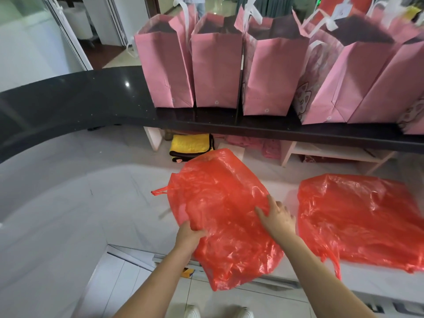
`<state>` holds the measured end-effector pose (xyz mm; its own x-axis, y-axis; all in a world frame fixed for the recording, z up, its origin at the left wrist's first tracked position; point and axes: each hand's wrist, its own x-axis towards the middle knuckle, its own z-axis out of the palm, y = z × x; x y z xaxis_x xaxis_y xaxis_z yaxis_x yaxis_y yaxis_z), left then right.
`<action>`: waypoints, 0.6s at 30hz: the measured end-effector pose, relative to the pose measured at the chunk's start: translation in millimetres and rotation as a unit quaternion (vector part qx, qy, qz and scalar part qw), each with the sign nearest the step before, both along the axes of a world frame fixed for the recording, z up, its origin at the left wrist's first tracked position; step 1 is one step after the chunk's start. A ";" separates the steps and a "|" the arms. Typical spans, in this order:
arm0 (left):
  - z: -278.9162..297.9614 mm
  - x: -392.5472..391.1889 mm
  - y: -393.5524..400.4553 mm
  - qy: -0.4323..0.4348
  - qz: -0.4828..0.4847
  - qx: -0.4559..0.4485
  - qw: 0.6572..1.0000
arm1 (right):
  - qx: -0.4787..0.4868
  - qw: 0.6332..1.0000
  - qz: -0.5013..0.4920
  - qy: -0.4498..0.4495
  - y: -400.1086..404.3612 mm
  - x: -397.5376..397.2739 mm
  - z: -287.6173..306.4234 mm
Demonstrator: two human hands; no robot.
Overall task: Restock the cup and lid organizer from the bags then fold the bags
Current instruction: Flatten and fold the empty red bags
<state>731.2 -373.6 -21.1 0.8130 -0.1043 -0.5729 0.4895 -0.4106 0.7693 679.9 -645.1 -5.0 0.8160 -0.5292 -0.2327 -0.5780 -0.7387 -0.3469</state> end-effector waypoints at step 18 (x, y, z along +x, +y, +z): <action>13.2 32.1 49.7 -0.098 0.034 -0.029 0.994 | 0.031 0.958 0.097 -0.269 29.2 -27.8 -36.1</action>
<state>763.3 -323.9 -7.9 0.9150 -0.0727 -0.3968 0.3527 -0.3334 0.8743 652.0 -615.9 -41.1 0.9081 -0.3545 0.2230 -0.1577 -0.7827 -0.6021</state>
